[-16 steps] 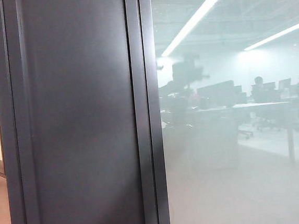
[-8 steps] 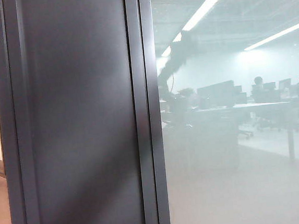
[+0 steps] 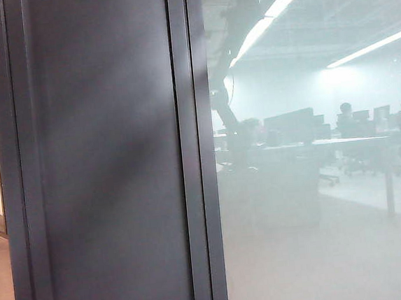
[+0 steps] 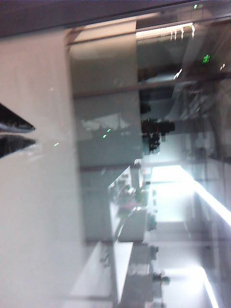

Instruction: Raise the arm to find the leftmost switch on the wall and turn on the lights.

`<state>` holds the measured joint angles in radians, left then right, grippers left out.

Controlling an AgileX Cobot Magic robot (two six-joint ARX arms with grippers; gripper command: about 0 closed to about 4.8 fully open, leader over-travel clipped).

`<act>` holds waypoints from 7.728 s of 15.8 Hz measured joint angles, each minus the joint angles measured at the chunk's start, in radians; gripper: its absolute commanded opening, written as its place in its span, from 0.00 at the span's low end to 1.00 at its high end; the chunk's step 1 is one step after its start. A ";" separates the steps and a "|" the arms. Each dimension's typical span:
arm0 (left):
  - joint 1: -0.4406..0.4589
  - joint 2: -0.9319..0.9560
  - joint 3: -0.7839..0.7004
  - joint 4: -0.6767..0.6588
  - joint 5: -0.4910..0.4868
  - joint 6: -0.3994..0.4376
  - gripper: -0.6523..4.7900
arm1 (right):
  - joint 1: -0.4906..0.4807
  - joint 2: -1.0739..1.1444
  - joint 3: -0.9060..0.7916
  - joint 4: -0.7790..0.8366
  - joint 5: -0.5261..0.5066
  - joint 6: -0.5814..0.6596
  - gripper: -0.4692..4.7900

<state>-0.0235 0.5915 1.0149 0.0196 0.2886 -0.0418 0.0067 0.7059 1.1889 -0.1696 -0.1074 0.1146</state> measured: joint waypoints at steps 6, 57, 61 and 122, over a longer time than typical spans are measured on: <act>0.000 0.315 0.356 0.086 0.087 -0.016 0.11 | 0.000 0.169 0.236 0.011 -0.373 0.059 0.13; -0.098 -0.277 -0.002 -0.309 -0.144 0.069 0.11 | -0.003 -0.217 0.064 -0.436 -0.340 -0.060 0.13; -0.098 -0.342 -0.211 -0.335 -0.150 -0.032 0.11 | -0.004 -0.391 -0.135 -0.530 -0.270 -0.060 0.13; -0.098 -0.460 -1.008 0.238 -0.221 0.004 0.11 | -0.003 -0.701 -1.183 0.209 0.088 -0.080 0.13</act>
<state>-0.1215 0.1318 0.0067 0.2573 0.0673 -0.0380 0.0036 0.0048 0.0059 0.0391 -0.0196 0.0349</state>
